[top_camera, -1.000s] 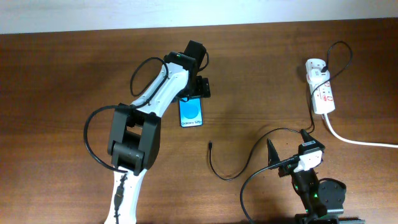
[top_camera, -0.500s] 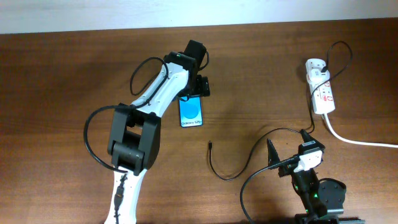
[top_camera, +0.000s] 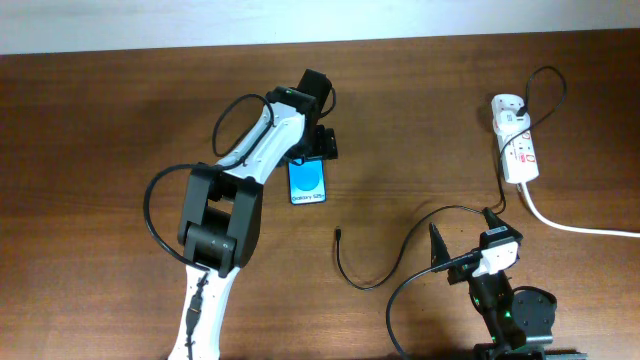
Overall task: Plug charger to phone and switch on socket
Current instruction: 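Lower the left gripper onto the phone's top edge, then close the left gripper on the phone's top end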
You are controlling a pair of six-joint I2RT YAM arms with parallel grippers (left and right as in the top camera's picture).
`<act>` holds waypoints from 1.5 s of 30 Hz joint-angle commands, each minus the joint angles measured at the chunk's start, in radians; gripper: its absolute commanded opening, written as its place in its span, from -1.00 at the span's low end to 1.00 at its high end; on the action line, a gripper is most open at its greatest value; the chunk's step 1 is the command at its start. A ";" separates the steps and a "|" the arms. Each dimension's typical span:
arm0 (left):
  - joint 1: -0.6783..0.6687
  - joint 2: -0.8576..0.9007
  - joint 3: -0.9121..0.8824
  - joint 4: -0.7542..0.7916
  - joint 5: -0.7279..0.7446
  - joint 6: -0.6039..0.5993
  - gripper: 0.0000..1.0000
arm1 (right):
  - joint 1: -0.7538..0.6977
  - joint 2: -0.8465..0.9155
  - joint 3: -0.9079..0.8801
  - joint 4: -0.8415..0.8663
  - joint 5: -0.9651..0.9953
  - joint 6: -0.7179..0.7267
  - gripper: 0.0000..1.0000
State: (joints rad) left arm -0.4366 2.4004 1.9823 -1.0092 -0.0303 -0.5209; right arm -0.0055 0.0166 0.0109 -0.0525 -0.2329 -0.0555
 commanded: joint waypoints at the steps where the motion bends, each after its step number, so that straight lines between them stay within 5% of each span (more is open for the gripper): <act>1: -0.002 0.053 -0.001 -0.006 0.064 -0.005 0.98 | 0.007 -0.004 -0.005 -0.005 0.002 0.008 0.97; 23: -0.002 0.053 -0.002 -0.058 0.024 -0.005 1.00 | 0.007 -0.004 -0.005 -0.005 0.002 0.008 0.97; 29: -0.002 0.053 -0.002 -0.077 0.027 -0.005 0.81 | 0.007 -0.004 -0.005 -0.005 0.002 0.008 0.97; 45: -0.002 0.053 -0.002 -0.129 0.053 -0.001 0.75 | 0.007 -0.004 -0.005 -0.005 0.002 0.008 0.97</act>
State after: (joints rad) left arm -0.4366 2.4042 1.9888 -1.1255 -0.0032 -0.5205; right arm -0.0055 0.0166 0.0109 -0.0525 -0.2329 -0.0559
